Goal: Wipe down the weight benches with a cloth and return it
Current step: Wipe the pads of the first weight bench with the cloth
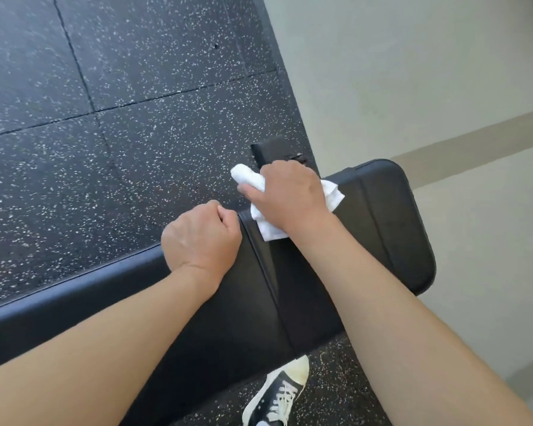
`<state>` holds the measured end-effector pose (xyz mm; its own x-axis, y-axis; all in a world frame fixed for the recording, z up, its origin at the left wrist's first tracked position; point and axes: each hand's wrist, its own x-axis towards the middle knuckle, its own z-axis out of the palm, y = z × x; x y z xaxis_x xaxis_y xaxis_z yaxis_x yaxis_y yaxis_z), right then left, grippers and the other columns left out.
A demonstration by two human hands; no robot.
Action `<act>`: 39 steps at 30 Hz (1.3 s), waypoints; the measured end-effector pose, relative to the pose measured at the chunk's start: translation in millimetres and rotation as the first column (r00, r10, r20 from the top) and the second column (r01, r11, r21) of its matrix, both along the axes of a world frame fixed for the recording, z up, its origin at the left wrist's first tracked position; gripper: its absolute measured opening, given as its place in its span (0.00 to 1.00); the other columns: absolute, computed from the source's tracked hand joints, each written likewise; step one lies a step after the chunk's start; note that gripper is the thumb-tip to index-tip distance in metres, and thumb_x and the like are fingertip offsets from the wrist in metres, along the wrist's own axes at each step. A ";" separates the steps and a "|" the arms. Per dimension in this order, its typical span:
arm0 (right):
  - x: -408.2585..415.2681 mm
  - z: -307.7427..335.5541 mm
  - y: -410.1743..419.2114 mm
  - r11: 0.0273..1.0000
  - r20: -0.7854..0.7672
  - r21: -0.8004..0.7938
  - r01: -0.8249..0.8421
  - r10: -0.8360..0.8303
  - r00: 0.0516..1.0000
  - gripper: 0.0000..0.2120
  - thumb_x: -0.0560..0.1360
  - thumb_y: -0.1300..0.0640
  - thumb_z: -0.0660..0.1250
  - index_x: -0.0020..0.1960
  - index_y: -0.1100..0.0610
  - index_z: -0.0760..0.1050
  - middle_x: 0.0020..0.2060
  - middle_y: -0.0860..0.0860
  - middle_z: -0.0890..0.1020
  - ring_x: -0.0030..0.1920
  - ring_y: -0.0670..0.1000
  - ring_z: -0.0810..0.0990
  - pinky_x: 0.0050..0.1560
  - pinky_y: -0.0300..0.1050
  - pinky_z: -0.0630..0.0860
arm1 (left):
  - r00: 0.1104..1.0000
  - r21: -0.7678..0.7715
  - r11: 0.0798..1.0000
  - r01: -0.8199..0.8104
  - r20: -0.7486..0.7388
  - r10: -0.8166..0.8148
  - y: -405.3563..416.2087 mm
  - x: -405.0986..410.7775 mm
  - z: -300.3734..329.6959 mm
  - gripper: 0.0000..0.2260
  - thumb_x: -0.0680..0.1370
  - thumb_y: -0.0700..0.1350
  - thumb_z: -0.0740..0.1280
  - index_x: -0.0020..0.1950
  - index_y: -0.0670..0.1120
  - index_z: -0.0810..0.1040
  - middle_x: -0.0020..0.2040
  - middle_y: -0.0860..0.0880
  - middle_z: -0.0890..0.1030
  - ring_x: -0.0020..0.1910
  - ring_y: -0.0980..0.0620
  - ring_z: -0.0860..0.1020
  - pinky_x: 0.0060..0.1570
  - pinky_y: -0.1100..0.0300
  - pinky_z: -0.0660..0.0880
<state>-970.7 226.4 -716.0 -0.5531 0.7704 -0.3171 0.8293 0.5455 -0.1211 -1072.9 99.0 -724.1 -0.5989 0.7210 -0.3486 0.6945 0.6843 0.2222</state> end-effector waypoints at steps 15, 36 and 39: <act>-6.3 -3.4 26.5 0.975 0.118 -0.222 0.012 0.015 0.993 0.26 0.76 0.36 0.57 0.31 0.54 0.72 0.29 0.49 0.75 0.34 0.55 0.77 0.32 0.47 0.62 | 0.997 0.029 1.000 0.005 0.079 -0.008 3.4 -3.7 8.2 0.15 0.79 0.48 0.57 0.32 0.48 0.69 0.28 0.51 0.70 0.28 0.44 0.66 0.35 0.54 0.62; -38.4 -13.8 12.6 0.930 0.063 -0.359 -0.081 0.110 0.992 0.23 0.75 0.38 0.59 0.30 0.54 0.70 0.27 0.50 0.75 0.29 0.52 0.73 0.30 0.45 0.61 | 0.999 0.084 0.996 -0.014 0.046 0.010 5.5 -2.5 9.5 0.14 0.77 0.50 0.52 0.33 0.49 0.68 0.29 0.54 0.65 0.28 0.47 0.64 0.34 0.55 0.60; -36.5 -13.2 14.4 0.919 0.044 -0.392 -0.053 0.076 0.996 0.25 0.74 0.36 0.57 0.30 0.55 0.70 0.27 0.50 0.76 0.30 0.52 0.75 0.31 0.45 0.61 | 0.999 0.062 0.998 -0.003 0.041 0.000 4.3 -2.2 6.8 0.14 0.77 0.50 0.53 0.33 0.49 0.68 0.29 0.54 0.65 0.28 0.46 0.64 0.33 0.55 0.59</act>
<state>-1007.2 240.8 -729.3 -0.5693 0.5428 -0.6175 0.8059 0.5170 -0.2885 -1075.1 103.4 -717.3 -0.5862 0.7410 -0.3277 0.6829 0.6695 0.2924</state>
